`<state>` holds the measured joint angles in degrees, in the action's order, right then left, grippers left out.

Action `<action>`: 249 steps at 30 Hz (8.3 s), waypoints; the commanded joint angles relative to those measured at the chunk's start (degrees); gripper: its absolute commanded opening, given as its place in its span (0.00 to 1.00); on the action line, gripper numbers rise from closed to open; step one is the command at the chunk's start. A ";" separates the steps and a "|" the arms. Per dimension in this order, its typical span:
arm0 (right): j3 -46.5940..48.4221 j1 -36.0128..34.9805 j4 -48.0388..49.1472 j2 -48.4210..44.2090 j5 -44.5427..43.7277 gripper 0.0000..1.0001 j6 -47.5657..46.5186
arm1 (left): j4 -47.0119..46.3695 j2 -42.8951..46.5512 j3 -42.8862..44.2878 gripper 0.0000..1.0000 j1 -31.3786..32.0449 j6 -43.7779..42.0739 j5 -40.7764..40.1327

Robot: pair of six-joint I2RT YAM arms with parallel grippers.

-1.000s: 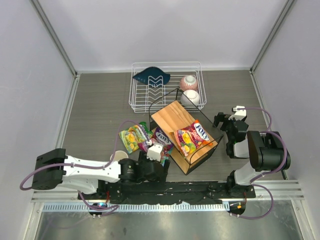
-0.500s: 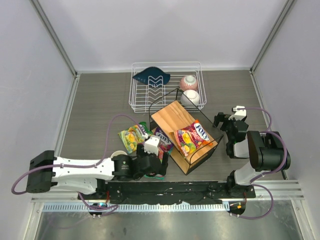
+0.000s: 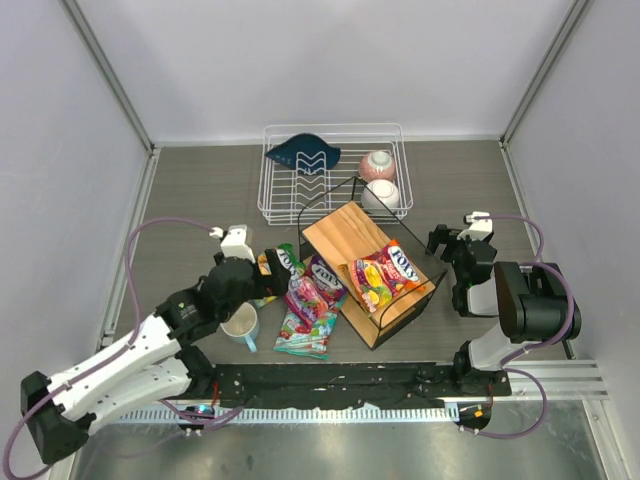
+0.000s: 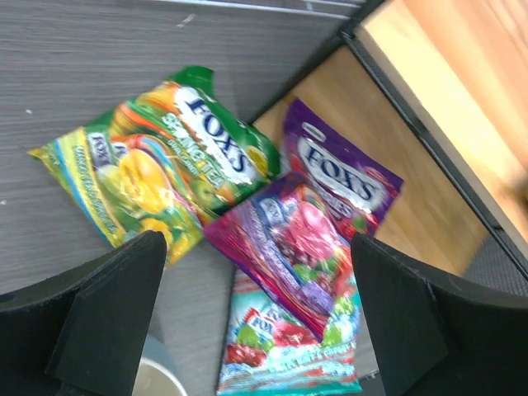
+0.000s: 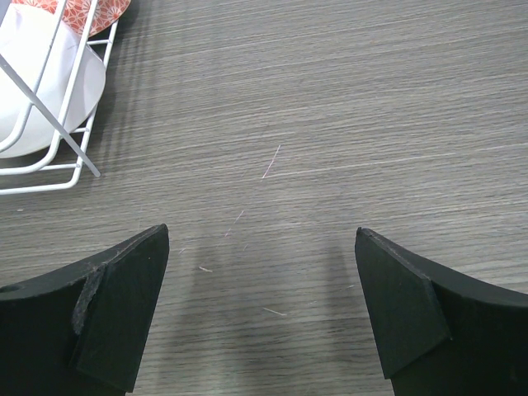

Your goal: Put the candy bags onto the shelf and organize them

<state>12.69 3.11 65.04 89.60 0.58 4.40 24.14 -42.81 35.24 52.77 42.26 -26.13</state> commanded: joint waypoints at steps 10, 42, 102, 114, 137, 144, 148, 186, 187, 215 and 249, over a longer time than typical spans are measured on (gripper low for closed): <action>1.11 -0.21 2.64 -1.36 -0.23 1.00 -0.98 | -12.01 -10.97 -0.80 0.96 -34.49 -4.11 34.74; 1.02 -0.21 2.73 -1.45 -0.23 1.00 -0.98 | -12.36 -36.81 5.45 0.91 -35.02 -2.44 17.51; 1.11 -0.30 2.64 -1.36 -0.32 1.00 -1.06 | 2.17 4.66 28.75 0.00 -35.02 10.55 27.95; 1.02 -0.30 2.73 -1.36 -0.32 1.00 -0.98 | -10.34 1.33 23.20 0.00 -28.18 19.62 24.75; 1.11 -0.30 2.73 -1.36 -0.32 1.00 -0.98 | -28.44 -18.44 22.50 0.00 0.23 21.80 -6.13; 1.02 -0.30 2.73 -1.36 -0.40 1.00 -1.06 | -30.82 -21.79 20.66 0.00 1.80 26.37 -7.44; 1.11 -0.30 2.73 -1.36 -0.40 1.00 -1.06 | -33.45 -22.50 18.90 0.00 3.65 27.35 -9.46; 1.02 -0.30 2.64 -1.36 -0.40 1.00 -1.06 | -28.83 -22.50 15.38 0.84 8.75 29.46 -18.96; 1.11 -0.30 2.73 -1.36 -0.40 1.00 -0.98 | -27.32 -21.89 15.64 0.88 8.75 28.94 -18.78; 1.11 -0.30 2.73 -1.36 -0.40 1.00 -0.98 | -27.21 -26.71 24.25 1.00 5.16 -34.52 17.15; 1.29 -0.30 2.55 -1.36 -0.40 1.00 -0.89 | -40.04 -41.21 19.78 0.15 -7.16 -25.74 39.05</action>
<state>12.69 3.09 65.04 89.60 0.56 4.38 -9.91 -82.74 57.71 45.93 14.41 12.03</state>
